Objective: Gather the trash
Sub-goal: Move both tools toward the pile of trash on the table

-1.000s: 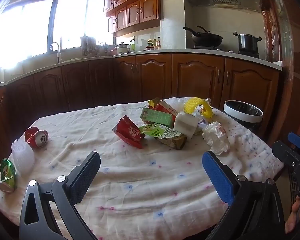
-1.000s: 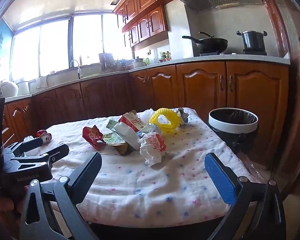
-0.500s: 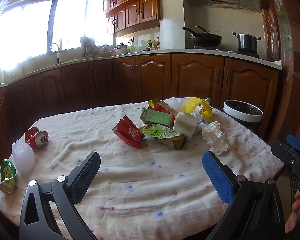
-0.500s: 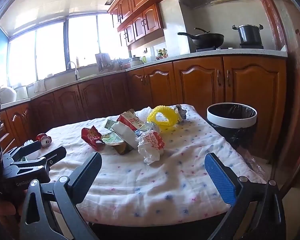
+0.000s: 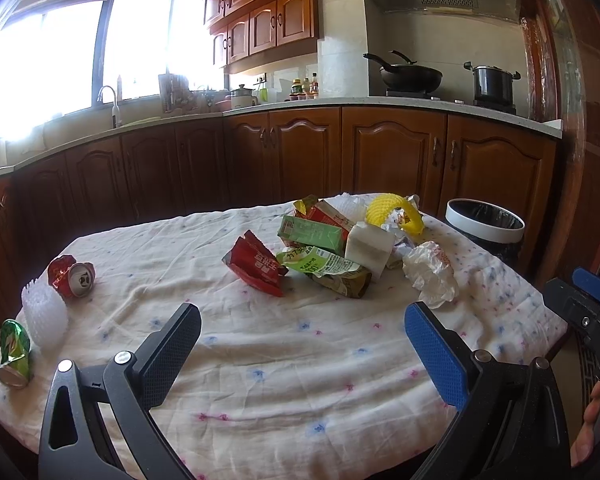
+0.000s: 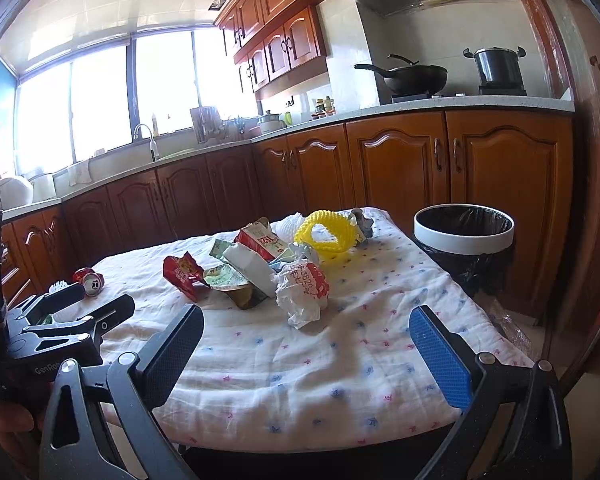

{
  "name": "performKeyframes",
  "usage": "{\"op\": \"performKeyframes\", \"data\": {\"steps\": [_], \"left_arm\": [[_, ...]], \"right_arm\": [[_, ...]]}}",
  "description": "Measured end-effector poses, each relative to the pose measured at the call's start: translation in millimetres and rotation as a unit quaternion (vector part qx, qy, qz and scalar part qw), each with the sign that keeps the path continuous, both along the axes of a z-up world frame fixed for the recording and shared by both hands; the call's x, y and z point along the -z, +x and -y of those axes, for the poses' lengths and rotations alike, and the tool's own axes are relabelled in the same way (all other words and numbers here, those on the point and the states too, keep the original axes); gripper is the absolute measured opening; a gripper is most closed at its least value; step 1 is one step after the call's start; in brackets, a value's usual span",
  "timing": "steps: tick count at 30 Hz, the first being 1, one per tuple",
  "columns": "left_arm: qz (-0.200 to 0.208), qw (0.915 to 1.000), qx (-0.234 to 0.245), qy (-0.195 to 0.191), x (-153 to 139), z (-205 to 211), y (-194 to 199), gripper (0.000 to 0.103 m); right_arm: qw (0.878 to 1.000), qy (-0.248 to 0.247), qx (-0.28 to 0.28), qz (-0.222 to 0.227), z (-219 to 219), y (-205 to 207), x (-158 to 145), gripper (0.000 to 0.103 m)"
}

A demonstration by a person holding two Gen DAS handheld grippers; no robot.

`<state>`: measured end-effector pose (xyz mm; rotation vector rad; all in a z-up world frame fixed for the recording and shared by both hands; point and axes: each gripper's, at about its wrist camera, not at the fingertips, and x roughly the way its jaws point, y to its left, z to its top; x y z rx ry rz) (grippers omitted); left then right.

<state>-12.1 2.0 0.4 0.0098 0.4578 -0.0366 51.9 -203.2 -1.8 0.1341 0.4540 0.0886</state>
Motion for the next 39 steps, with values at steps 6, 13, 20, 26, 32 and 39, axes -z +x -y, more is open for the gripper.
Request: {"op": "performKeyframes", "data": {"steps": [6, 13, 20, 26, 32, 39], "left_arm": [[-0.001, 1.0000, 0.001, 0.003, 0.7, 1.2, 1.7, 0.102], [-0.002, 1.0000, 0.002, 0.004, 2.3, 2.1, 3.6, 0.102], [-0.004, 1.0000, 0.004, 0.005, 4.4, 3.0, 5.3, 0.102], [-0.007, 1.0000, 0.004, 0.005, 6.8, 3.5, 7.3, 0.102], [-0.013, 0.9999, 0.006, 0.003, 9.1, 3.8, 11.3, 0.102], [-0.040, 0.9990, 0.015, -0.010, 13.5, 1.3, 27.9, 0.097]], "right_arm": [[1.000, 0.002, -0.002, -0.001, 0.1, -0.3, 0.4, 0.103], [1.000, 0.004, -0.005, -0.004, -1.3, 0.5, 2.1, 0.103], [1.000, 0.014, -0.007, -0.007, 1.0, 1.0, 3.2, 0.103], [1.000, 0.016, -0.010, -0.009, 1.7, 1.5, 4.7, 0.103], [1.000, 0.023, -0.014, -0.015, 3.0, 4.2, 7.1, 0.103], [0.998, 0.047, -0.021, -0.037, 10.9, 14.6, 14.4, 0.103]]}}
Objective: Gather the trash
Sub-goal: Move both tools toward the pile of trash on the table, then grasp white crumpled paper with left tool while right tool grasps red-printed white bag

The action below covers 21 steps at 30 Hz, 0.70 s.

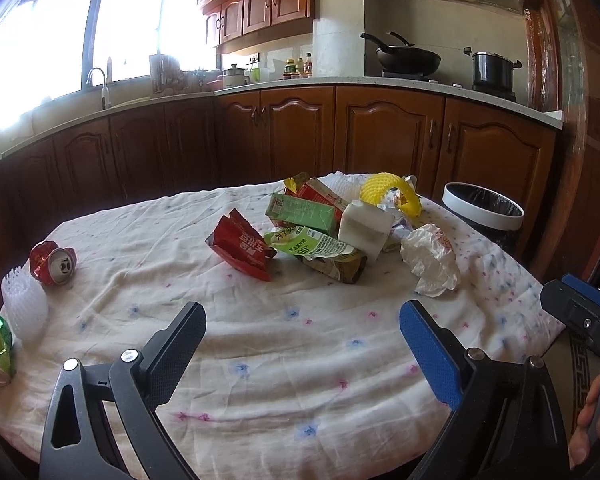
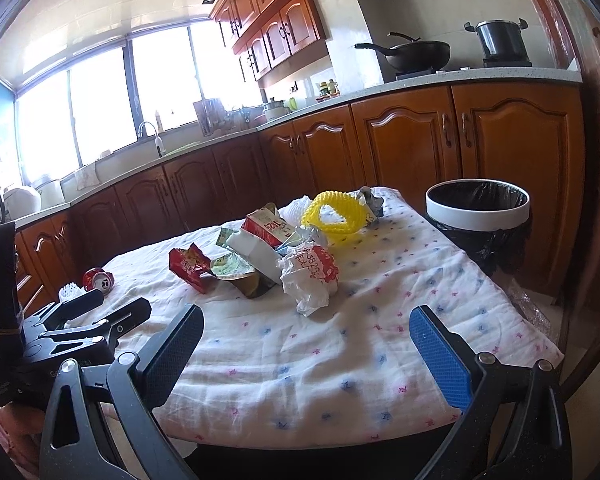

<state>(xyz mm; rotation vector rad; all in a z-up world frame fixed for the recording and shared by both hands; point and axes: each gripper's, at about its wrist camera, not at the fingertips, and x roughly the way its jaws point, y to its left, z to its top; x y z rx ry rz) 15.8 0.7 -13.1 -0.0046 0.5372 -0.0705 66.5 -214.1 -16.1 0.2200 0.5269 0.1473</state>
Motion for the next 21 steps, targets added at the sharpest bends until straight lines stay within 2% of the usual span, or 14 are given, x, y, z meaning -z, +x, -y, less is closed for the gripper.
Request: {"op": "performKeyframes", "data": {"steps": [4, 7, 9, 12, 21], "left_arm": [[-0.023, 0.9996, 0.009, -0.017, -1.7, -1.8, 18.8, 0.094], [-0.034, 0.9989, 0.019, -0.026, -6.6, -1.5, 36.3, 0.091], [-0.039, 0.9984, 0.027, -0.031, -10.1, -0.1, 49.1, 0.091], [-0.055, 0.9963, 0.048, -0.046, -13.3, 1.9, 70.1, 0.091], [-0.097, 0.9912, 0.059, -0.067, -17.5, 4.4, 140.2, 0.091]], "right_arm": [[1.000, 0.021, -0.011, -0.019, 6.7, 12.3, 4.2, 0.101], [0.998, 0.038, -0.021, -0.037, 11.5, 25.8, 7.4, 0.094], [0.997, 0.046, -0.028, -0.048, 13.9, 36.0, 9.9, 0.087], [0.995, 0.061, -0.040, -0.065, 15.9, 53.3, 14.0, 0.083], [0.988, 0.081, -0.066, -0.113, 14.5, 107.4, 31.2, 0.073]]}}
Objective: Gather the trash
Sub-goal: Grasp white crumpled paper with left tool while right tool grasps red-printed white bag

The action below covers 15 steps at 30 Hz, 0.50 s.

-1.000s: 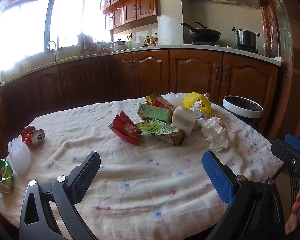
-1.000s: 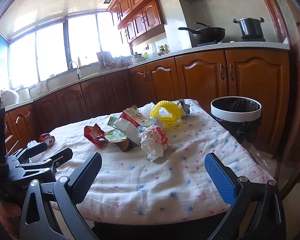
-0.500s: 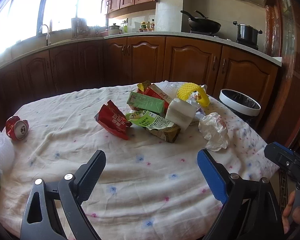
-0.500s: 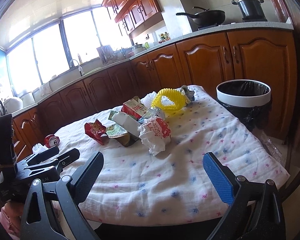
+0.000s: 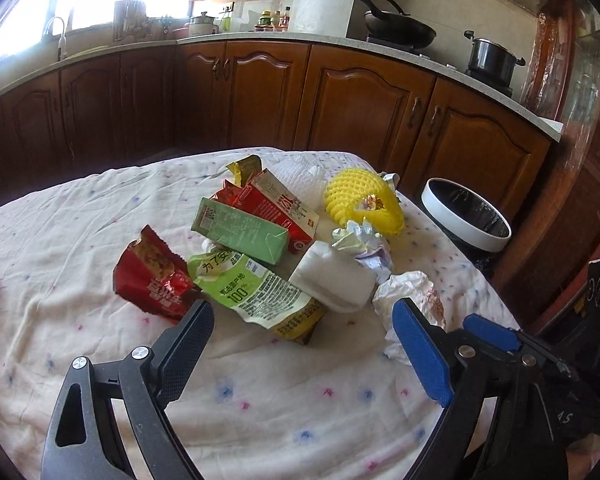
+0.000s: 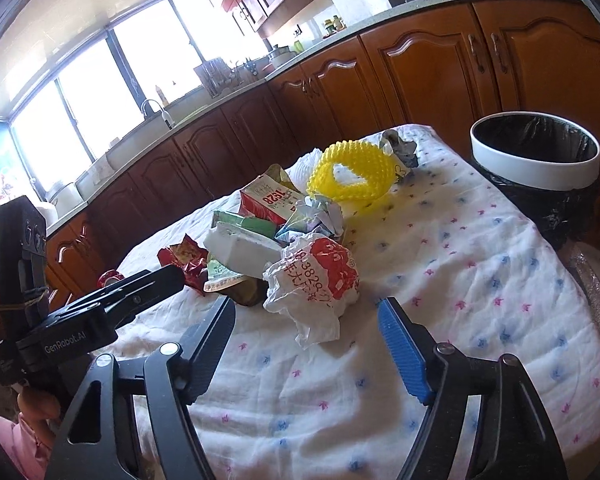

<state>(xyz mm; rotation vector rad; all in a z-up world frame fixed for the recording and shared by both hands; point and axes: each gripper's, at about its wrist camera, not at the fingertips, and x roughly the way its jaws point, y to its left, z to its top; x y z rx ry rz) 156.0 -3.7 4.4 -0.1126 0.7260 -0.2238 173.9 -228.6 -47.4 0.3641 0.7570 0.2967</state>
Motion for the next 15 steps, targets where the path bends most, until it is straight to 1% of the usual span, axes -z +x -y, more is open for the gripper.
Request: {"op": "performKeyframes", "data": {"steps": [5, 6, 7, 8, 9, 10, 11, 12, 13, 15], "left_arm": [[-0.023, 0.9997, 0.001, -0.002, 4.7, 7.4, 33.7, 0.090], [-0.026, 0.9997, 0.002, -0.002, 6.7, 11.1, 38.6, 0.087], [-0.030, 0.9995, 0.004, -0.003, 8.1, 13.4, 44.1, 0.083], [-0.034, 0.9994, 0.008, -0.003, 10.2, 15.4, 48.1, 0.074], [-0.038, 0.9991, 0.015, -0.008, 11.9, 17.0, 51.7, 0.068], [-0.041, 0.9988, 0.024, -0.014, 12.9, 18.7, 54.9, 0.064], [-0.040, 0.9985, 0.033, -0.017, 13.0, 20.7, 56.4, 0.052], [-0.039, 0.9982, 0.042, -0.019, 11.6, 21.9, 55.7, 0.044], [-0.036, 0.9981, 0.046, -0.016, 11.1, 23.2, 55.2, 0.043], [-0.031, 0.9981, 0.052, -0.008, 10.9, 26.5, 53.5, 0.039]], "right_arm": [[1.000, 0.006, -0.013, -0.027, -4.4, 20.5, 14.0, 0.066], [0.999, 0.010, -0.017, -0.032, -5.0, 23.6, 17.0, 0.062], [0.999, 0.013, -0.021, -0.037, -5.4, 26.4, 20.1, 0.060], [0.999, 0.017, -0.024, -0.043, -5.4, 28.7, 23.2, 0.051], [0.998, 0.019, -0.025, -0.046, -5.0, 29.5, 25.3, 0.042], [0.998, 0.023, -0.026, -0.048, -3.3, 29.6, 26.3, 0.039], [0.998, 0.028, -0.026, -0.046, -0.7, 28.2, 26.5, 0.037], [0.998, 0.034, -0.025, -0.046, 2.1, 26.9, 25.7, 0.035], [0.998, 0.038, -0.022, -0.045, 5.5, 24.3, 24.3, 0.034], [0.998, 0.045, -0.019, -0.041, 12.1, 18.3, 19.7, 0.030]]}}
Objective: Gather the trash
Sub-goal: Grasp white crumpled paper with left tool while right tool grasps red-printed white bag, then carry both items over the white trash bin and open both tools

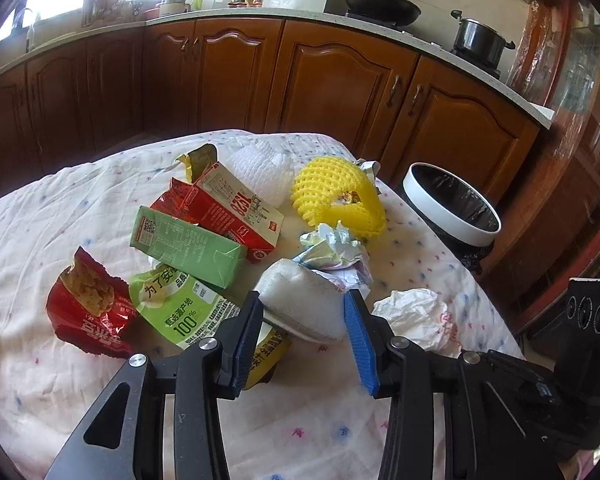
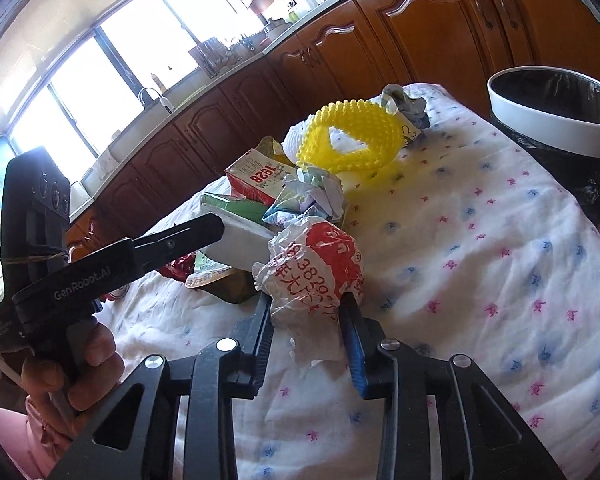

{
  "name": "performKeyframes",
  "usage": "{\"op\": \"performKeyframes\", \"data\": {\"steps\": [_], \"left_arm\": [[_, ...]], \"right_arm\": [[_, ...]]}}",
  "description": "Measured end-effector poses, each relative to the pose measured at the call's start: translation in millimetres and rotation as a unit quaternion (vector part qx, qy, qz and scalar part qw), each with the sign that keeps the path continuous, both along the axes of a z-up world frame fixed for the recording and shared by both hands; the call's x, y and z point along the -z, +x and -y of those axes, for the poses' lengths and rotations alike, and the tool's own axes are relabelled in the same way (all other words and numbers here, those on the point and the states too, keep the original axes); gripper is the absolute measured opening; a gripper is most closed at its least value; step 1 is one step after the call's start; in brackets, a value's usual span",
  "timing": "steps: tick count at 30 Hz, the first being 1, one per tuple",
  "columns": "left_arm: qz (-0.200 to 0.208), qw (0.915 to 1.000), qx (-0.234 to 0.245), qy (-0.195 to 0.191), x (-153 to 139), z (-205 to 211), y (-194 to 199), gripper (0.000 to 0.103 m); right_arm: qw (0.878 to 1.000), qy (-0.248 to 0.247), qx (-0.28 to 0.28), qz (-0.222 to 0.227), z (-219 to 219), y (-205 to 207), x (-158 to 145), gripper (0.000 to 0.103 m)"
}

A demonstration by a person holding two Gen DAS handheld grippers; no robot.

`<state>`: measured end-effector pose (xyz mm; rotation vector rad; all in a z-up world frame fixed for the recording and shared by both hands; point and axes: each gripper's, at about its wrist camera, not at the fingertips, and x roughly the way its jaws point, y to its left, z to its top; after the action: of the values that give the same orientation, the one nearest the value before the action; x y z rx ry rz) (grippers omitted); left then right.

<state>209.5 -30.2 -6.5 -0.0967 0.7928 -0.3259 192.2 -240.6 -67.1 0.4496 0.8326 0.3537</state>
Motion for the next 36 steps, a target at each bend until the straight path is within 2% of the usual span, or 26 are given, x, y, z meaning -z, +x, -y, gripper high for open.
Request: {"op": "performKeyframes", "data": {"steps": [6, 17, 23, 36], "left_arm": [[0.000, 0.9999, 0.010, -0.010, -1.5, -1.1, -15.0, 0.035], [0.042, 0.9961, 0.071, -0.031, -42.5, 27.7, -38.7, 0.034], [0.051, 0.9935, 0.099, -0.025, -45.4, 53.4, -24.7, 0.034], [0.067, 0.9883, 0.137, -0.007, -40.2, 120.3, 36.4, 0.034]], "right_arm": [[1.000, 0.008, 0.019, 0.020, 21.6, -20.6, -18.8, 0.028], [0.996, 0.002, 0.071, 0.048, 67.9, -35.6, -48.7, 0.028], [0.994, -0.005, 0.095, 0.056, 94.8, -31.3, -56.7, 0.028], [0.985, -0.024, 0.161, 0.056, 166.3, -1.5, -63.3, 0.028]]}}
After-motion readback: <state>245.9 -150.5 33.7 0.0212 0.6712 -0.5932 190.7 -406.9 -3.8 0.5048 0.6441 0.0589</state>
